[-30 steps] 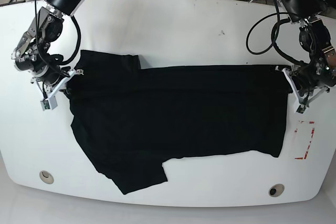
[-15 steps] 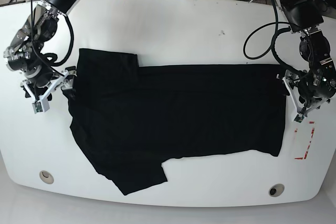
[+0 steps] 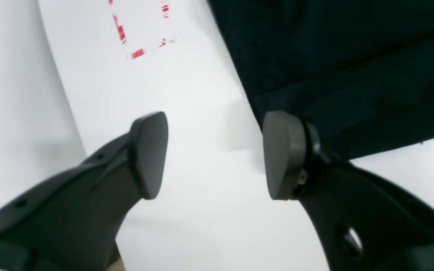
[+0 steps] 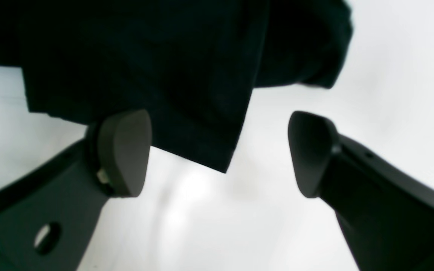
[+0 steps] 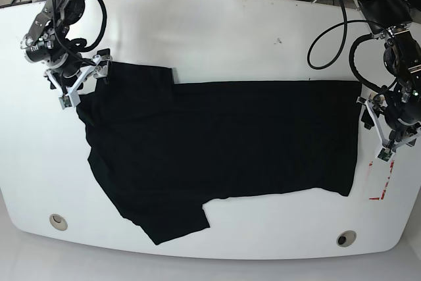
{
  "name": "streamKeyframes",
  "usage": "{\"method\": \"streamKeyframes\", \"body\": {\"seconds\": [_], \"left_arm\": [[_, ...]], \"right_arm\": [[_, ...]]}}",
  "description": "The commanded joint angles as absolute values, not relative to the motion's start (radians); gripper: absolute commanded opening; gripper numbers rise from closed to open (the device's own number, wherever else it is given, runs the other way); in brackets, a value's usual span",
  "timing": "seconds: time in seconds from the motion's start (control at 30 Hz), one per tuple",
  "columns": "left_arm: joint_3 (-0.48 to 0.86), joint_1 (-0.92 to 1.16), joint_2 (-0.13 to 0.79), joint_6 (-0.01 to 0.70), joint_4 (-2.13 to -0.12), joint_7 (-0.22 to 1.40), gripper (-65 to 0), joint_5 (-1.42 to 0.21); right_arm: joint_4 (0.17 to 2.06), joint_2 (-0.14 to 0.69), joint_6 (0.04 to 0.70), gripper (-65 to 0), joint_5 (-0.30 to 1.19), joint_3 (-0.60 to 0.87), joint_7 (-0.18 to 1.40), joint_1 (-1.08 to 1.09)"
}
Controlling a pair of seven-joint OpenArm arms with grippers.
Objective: Layout the t-shirt on the table in an organized manner, then fold the t-shirt properly
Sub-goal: 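Pull the held shirt edge apart with both grippers, stretching it taut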
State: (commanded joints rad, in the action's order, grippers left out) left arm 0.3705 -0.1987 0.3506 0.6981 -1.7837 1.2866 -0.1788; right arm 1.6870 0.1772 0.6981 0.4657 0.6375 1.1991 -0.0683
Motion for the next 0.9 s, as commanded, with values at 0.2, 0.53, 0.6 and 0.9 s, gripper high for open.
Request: {"method": "streamKeyframes", "body": {"seconds": [0.2, 0.53, 0.6, 0.9], "left_arm": [[0.371, -0.199, 0.351, 0.698, -1.782, 1.288, -27.8, -0.179], [0.369, -0.173, 0.351, 0.698, -1.782, 1.287, -27.8, -0.179], [0.369, -0.171, 0.351, 0.698, -1.782, 1.287, -27.8, -0.179], [0.369, -0.168, 0.351, 0.698, -1.782, 1.287, -27.8, -0.179]], "right_arm": [[1.57, 0.18, 0.698, -12.0, 0.466, 0.636, 1.139, -0.048], [1.538, 0.177, 0.698, -35.8, 0.467, 0.51, 1.121, -0.048], [1.541, 0.176, 0.698, -49.1, 0.467, 0.506, 1.124, -0.048], [1.73, 0.159, 0.698, -65.0, 0.469, 0.504, 1.211, -0.021]]}}
